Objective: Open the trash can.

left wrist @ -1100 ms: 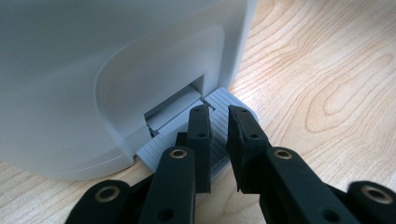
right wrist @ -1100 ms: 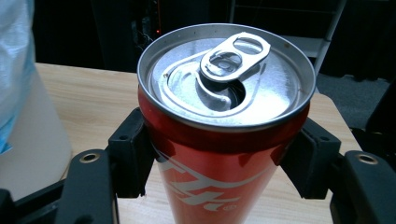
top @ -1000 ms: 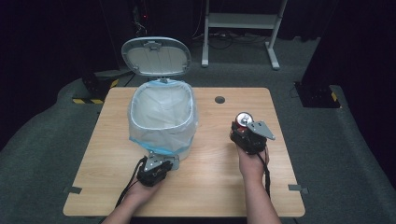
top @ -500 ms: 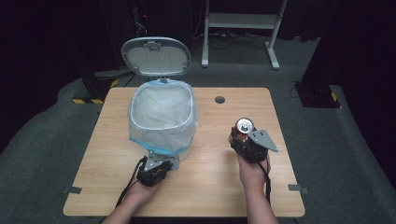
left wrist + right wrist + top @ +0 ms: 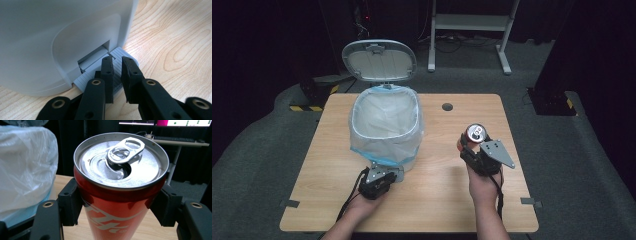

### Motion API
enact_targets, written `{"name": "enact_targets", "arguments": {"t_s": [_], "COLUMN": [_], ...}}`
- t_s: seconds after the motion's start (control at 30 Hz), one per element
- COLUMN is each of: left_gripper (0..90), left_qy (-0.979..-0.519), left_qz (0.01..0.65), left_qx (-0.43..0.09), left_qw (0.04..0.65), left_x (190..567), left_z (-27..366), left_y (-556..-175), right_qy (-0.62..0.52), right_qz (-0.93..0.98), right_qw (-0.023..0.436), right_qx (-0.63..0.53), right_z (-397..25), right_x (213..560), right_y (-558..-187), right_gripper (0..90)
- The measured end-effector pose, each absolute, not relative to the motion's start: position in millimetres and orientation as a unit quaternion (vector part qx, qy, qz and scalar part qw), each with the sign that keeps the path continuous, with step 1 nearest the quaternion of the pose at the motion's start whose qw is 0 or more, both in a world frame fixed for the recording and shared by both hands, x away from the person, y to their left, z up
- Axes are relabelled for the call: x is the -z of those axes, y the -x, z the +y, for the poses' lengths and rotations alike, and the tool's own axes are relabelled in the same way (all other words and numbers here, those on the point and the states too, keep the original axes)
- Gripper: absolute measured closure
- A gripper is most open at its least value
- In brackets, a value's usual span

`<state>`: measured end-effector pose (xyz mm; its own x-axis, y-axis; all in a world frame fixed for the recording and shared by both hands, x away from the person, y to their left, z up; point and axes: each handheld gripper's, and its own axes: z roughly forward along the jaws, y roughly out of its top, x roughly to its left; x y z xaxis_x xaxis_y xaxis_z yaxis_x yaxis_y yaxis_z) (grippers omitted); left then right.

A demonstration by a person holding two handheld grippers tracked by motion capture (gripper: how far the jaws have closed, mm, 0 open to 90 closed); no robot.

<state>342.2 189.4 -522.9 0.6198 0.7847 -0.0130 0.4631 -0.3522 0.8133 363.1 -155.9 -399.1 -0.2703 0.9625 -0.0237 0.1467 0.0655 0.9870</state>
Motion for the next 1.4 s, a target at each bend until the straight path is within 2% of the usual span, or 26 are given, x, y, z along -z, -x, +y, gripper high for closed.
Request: {"name": "enact_targets", "arguments": {"t_s": [0.43, 1.4], "left_gripper": [79.6, 79.6], "left_qy": [-0.799, -0.798], "left_qz": [0.39, 0.391], "left_qx": [-0.196, -0.193], "left_qw": [0.414, 0.415], "left_x": [523.1, 523.1], "left_z": [189.2, 189.9], "left_y": [-341.9, -342.4], "right_qy": [-0.431, -0.405], "right_qz": [0.594, 0.578], "right_qw": [0.418, 0.436], "right_qx": [-0.536, -0.559], "right_z": [-158.0, -148.4], "right_x": [371.9, 342.1], "right_y": [-350.3, -345.4], "right_gripper": [33.9, 34.0]}}
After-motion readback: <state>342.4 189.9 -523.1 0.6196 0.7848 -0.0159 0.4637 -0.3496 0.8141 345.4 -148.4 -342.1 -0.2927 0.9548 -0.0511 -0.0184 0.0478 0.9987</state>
